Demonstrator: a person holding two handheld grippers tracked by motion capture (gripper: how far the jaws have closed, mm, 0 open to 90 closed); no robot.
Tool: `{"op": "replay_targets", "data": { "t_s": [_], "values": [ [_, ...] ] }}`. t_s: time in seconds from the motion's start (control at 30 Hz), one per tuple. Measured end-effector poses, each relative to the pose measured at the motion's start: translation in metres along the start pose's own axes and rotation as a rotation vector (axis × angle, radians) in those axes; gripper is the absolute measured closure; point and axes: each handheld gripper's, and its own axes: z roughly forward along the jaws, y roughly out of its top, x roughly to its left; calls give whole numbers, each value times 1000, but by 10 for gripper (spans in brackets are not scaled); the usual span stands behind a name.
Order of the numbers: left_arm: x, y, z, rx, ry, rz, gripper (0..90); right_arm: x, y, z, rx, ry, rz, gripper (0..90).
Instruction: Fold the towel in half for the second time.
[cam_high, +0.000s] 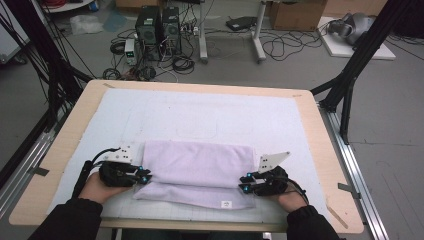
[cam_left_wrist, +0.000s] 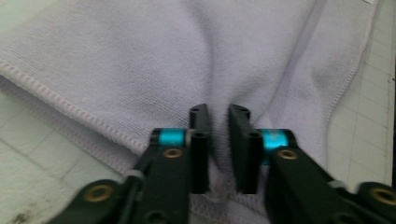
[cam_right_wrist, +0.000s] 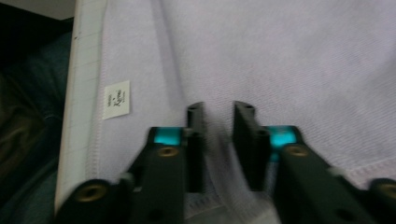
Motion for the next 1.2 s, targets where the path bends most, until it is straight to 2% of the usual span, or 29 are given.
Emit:
{"op": "replay_targets", "data": {
  "t_s": [0.07, 0.17, 0.3, 0.37, 0.47, 0.5, 0.53, 0.57, 0.6, 0.67, 0.73, 0.83, 0.9, 0.93, 1.0, 1.1, 1.13, 1.2],
  "values": [
    [-1, 1, 0, -4, 24, 3, 845, 0, 0, 3, 11, 12, -1, 859],
    [-5, 6, -10, -36, 47, 8, 861, -1, 5, 1, 12, 19, -3, 874],
    [-11, 19, -34, -82, 77, 29, 862, 3, 21, -19, -52, 1, -23, 875],
    [-18, 24, -44, -101, 68, 42, 862, 8, 31, -32, -86, 0, -45, 875],
    [-34, 17, -49, -85, 32, 63, 862, 22, 36, -44, -81, 19, -75, 875],
    [-39, 11, -47, -68, 12, 67, 861, 26, 34, -44, -83, 37, -75, 875],
    [-43, 5, -44, -49, -7, 70, 856, 30, 29, -42, -71, 77, -66, 874],
    [-46, -1, -41, -30, -26, 66, 822, 33, 24, -38, -39, 98, -58, 863],
    [-46, -6, -38, -12, -30, 61, 744, 34, 18, -33, -17, 112, -47, 808],
    [-43, -12, -36, -12, -43, 39, 652, 31, 10, -27, -30, 131, -12, 754],
    [-38, -11, -37, -39, -38, 18, 611, 25, 8, -28, -66, 112, 13, 716],
    [-30, -4, -38, -80, -26, 4, 643, 16, 12, -27, -80, 67, 24, 704],
    [-26, 0, -34, -83, -17, -4, 694, 11, 15, -20, -72, 72, 24, 703],
    [-26, 0, -30, -81, -20, 0, 758, 11, 16, -16, -69, 73, 21, 700],
    [-27, -1, -21, -55, -34, 8, 759, 12, 17, -8, -54, 82, 4, 699],
    [-32, -7, -8, 10, -28, 31, 755, 15, 13, 2, -37, 86, -2, 699],
    [-33, -10, -6, 21, -22, 35, 747, 15, 11, 4, -30, 84, 1, 702],
    [-35, -15, -7, 8, -8, 49, 742, 16, 7, 6, -10, 79, -3, 706]
  ]
}}
